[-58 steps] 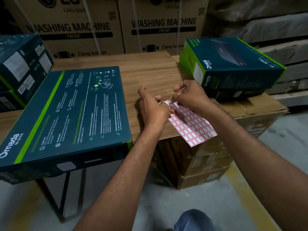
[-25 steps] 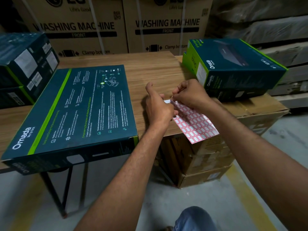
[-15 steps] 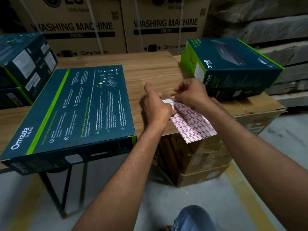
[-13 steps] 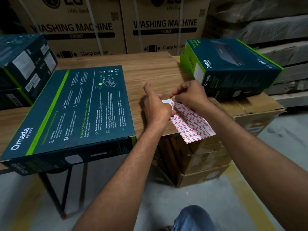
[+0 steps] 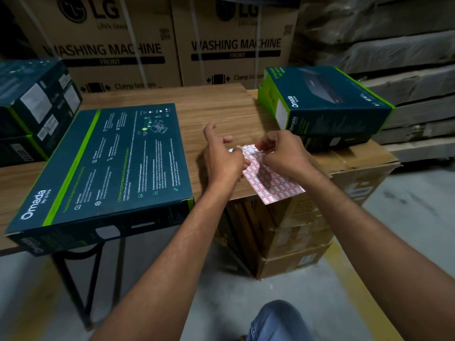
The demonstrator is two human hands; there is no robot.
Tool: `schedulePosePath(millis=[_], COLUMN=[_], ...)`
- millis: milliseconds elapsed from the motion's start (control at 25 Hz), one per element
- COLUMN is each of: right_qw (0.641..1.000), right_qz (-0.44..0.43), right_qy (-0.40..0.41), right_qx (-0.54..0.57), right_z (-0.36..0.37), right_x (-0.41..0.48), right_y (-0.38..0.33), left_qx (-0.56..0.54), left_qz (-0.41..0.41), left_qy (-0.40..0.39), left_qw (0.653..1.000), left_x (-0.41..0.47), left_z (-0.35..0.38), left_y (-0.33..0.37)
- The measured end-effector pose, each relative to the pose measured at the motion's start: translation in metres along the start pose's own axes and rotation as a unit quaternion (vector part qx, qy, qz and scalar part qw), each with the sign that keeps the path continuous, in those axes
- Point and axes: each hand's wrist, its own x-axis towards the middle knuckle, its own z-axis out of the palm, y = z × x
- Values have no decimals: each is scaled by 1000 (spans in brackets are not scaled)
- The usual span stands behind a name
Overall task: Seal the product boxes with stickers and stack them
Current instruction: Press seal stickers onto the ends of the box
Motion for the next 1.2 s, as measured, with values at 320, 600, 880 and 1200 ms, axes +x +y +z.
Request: schedulePosePath(millis=[320,600,880,1200], right_qw=[943,891,896,895], right_qz=[5,-11,-97,-108], right_qy=[35,-60,-100,-125], right_qx=[331,449,421,415], right_z=[-26,-31,-5,13], right_x=[-52,-127,-155,-169], right_y=[-34,-95,-138,-156], left_qx=[-275,-243,-235,-236], left_qz=[-39,-10,-20,-13], left_qy=[-78,-60,-40,-39], left_qw=[957,968,971,971], left_x=[-72,-131,-152,-161], left_z=[-47,-129,-179,-202], left_y=[70,69,55,44])
